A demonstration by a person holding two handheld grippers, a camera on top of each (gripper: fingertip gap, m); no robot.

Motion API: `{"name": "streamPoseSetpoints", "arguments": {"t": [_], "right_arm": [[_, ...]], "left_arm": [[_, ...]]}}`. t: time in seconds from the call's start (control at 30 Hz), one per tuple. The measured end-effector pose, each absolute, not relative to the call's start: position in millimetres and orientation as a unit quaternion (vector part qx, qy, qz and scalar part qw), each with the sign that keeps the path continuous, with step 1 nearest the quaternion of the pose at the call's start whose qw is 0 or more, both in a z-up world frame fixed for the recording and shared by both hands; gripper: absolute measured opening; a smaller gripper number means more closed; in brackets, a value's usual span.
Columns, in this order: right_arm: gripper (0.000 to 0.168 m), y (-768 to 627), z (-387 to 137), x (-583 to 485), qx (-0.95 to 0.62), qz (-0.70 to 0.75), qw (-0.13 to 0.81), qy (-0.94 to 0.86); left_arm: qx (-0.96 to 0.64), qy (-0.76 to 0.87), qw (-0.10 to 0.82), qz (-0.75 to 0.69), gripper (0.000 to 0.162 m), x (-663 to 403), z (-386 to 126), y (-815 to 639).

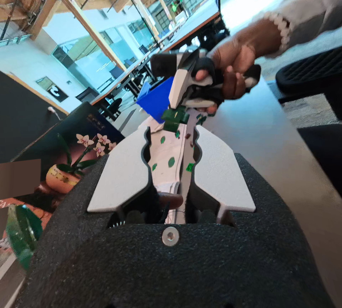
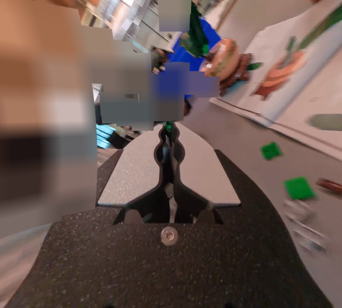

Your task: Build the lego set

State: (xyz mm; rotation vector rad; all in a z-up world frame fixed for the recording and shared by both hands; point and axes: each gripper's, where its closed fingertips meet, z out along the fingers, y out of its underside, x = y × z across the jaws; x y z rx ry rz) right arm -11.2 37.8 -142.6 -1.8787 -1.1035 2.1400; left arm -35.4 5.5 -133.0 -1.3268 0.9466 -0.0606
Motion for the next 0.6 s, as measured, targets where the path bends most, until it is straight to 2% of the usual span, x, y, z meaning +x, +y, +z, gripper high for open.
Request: {"name": "streamPoseSetpoints", "arguments": {"t": [0.1, 0.27, 0.6], "right_arm": [[0.006, 60, -174, 3, -0.666, 0.591, 0.063, -0.451], [0.006, 88, -184, 7, -0.692, 0.528, 0.099, -0.482], [0.006, 72, -169, -10, -0.645, 0.648, 0.069, -0.400]], "left_arm": [[-0.618, 0.429, 0.658, 0.017, 0.041, -45, -152, 8], [-0.647, 0.387, 0.657, -0.008, 0.038, -58, -159, 14], [-0.670, 0.336, 0.658, -0.076, 0.034, -61, -161, 14]]}}
